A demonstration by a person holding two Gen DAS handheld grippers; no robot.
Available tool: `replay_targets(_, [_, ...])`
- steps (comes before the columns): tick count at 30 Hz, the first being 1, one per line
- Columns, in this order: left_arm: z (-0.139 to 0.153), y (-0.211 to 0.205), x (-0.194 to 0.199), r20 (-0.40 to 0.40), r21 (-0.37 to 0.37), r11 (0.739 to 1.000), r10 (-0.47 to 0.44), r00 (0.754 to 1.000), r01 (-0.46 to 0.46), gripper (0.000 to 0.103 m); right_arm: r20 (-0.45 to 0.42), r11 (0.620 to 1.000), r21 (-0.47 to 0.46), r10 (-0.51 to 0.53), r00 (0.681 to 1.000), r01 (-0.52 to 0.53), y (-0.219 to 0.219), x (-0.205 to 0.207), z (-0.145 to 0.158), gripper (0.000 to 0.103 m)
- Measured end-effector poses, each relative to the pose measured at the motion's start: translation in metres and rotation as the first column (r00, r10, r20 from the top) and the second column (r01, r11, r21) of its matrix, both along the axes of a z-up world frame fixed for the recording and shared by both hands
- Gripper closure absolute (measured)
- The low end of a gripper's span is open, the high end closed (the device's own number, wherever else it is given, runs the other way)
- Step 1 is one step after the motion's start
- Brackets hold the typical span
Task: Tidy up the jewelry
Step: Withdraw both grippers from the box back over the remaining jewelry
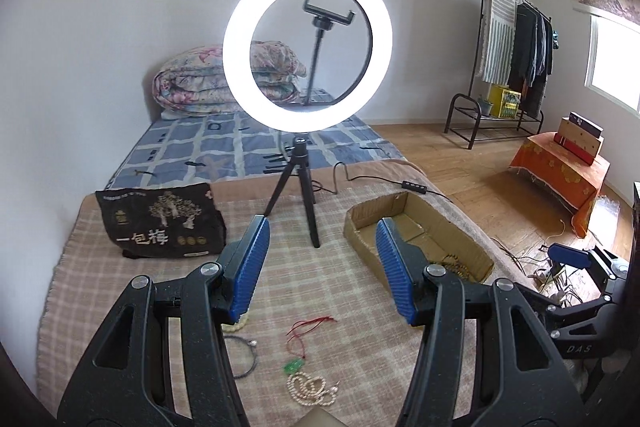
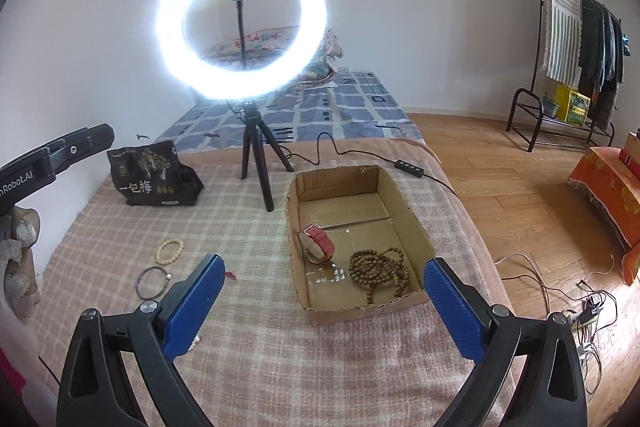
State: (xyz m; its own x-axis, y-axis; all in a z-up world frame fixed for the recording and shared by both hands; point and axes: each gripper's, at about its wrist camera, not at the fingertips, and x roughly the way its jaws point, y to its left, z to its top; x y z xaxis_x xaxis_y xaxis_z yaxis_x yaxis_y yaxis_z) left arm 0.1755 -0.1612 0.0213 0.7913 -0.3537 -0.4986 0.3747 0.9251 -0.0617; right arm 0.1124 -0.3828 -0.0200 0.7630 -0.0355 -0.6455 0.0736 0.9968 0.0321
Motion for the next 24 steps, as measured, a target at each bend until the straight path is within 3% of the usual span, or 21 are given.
replay_targets(6, [-0.013, 0.048, -0.005, -0.028, 0.017, 0.999, 0.052, 0.998, -0.052, 0.046, 0.003, 0.999, -0.004, 0.038, 0.999, -0.038, 0.016, -0.005, -0.005, 0.002])
replay_targets(14, [-0.060, 0.104, 0.000, -0.108, 0.077, 0.990, 0.126, 0.986, -0.118, 0.046, 0.003, 0.994, -0.030, 0.110, 0.994, -0.110, 0.039, -0.003, -0.027, 0.002])
replay_targets(24, [-0.111, 0.132, 0.014, -0.238, 0.076, 0.989, 0.145, 0.960, -0.130, 0.046, -0.082, 0.973, -0.008, 0.230, 0.970, -0.231, 0.072, 0.010, -0.064, 0.004])
